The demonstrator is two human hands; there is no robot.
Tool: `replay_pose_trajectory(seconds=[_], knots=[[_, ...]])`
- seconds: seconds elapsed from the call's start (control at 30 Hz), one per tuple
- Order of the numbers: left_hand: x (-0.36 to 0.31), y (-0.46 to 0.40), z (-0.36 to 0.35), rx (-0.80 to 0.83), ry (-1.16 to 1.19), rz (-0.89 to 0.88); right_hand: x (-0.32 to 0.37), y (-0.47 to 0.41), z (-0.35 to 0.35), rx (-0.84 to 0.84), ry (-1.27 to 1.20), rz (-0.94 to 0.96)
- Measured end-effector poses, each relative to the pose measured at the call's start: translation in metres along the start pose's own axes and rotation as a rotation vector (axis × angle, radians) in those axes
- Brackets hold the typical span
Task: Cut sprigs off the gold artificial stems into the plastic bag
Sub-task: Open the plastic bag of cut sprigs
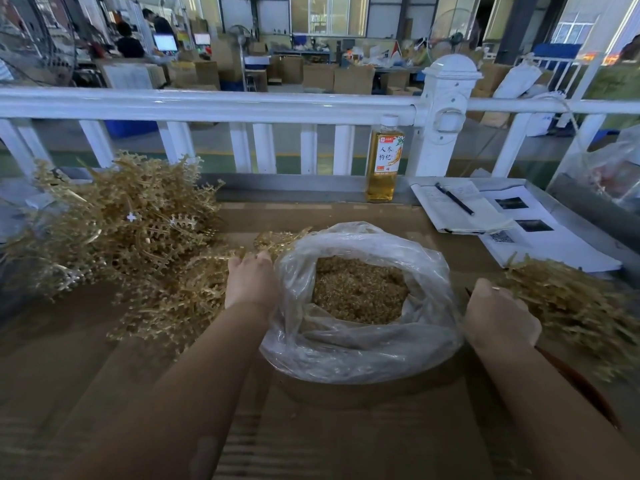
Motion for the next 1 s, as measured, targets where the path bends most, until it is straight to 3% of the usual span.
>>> replay_pose_trajectory(seconds=[0.17,0.37,0.47,0.63,0.73,0.87,1.0], knots=[[0.007,-0.001,-0.002,0.05,-0.001,0.016,0.012,0.0,0.013,-0.055,0.054,0.125],[0.012,-0.002,0.0,0.067,0.018,0.005,0.045,0.014,0.077,-0.262,-0.033,0.288],[0.016,-0.003,0.014,-0.024,0.106,0.014,0.07,0.034,0.089,-0.323,-0.062,0.419],[0.019,0.005,0.049,-0.254,0.286,-0.025,0.104,0.054,0.051,-0.239,-0.029,0.515],[0.012,0.012,0.065,-0.343,0.521,-0.083,0.11,0.054,0.029,-0.197,-0.02,0.525],[-0.012,0.015,0.053,-0.206,0.702,-0.198,0.114,0.05,0.004,-0.115,-0.055,0.534],[-0.029,0.019,0.016,0.029,0.529,-0.232,0.116,0.05,-0.012,-0.055,-0.074,0.566]])
Point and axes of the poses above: each hand's wrist, its own y-axis away from the middle knuckle, its own z-axis out of the back of the hand, x = y × z, the point moved 7 cm from there along -y, towards the middle knuckle, and after that the axes turned 9 degrees about x, right-handed, at the moved point
